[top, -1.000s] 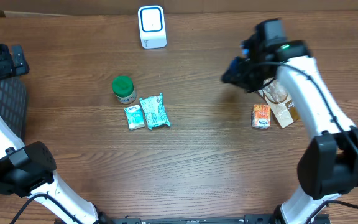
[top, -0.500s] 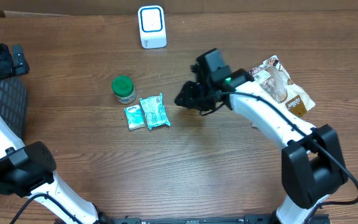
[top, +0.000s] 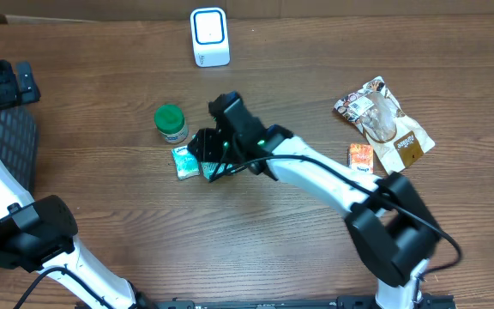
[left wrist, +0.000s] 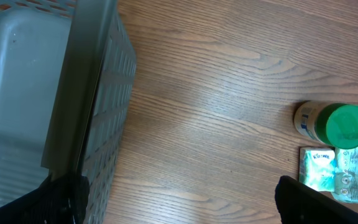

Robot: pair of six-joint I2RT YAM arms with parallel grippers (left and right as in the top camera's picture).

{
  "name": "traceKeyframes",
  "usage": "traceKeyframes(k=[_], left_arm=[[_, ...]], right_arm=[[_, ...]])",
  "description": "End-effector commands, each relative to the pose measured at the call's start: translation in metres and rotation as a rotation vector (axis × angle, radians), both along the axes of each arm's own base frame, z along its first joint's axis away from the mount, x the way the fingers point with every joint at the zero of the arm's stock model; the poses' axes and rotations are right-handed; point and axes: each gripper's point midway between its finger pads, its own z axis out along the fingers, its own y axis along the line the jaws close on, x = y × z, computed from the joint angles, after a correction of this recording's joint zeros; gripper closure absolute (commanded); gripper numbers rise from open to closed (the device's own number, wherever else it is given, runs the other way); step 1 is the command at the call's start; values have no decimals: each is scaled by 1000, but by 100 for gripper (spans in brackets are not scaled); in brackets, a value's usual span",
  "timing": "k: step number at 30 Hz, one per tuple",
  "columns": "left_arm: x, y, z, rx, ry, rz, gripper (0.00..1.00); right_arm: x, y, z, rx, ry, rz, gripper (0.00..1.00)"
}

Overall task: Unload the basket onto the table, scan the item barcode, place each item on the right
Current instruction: 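Move the right gripper to the green wipes pack and grasp it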

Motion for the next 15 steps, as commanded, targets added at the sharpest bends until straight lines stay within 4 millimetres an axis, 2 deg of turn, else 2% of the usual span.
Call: traceKeyframes(k=[1, 4, 9, 15], left_arm=[[-3, 1, 16, 30, -38, -15, 0], [-3, 1, 16, 30, -38, -15, 1], [-3, 1, 16, 30, -38, -15, 0], [-3, 1, 16, 30, -38, -15, 0]], right_arm=[[-8, 0, -38, -51, 67, -15, 59], [-14, -5, -54, -86, 107, -13, 60], [-16, -22, -62, -142, 142, -12, 66], [-4, -70, -65, -228, 164, -4, 67]])
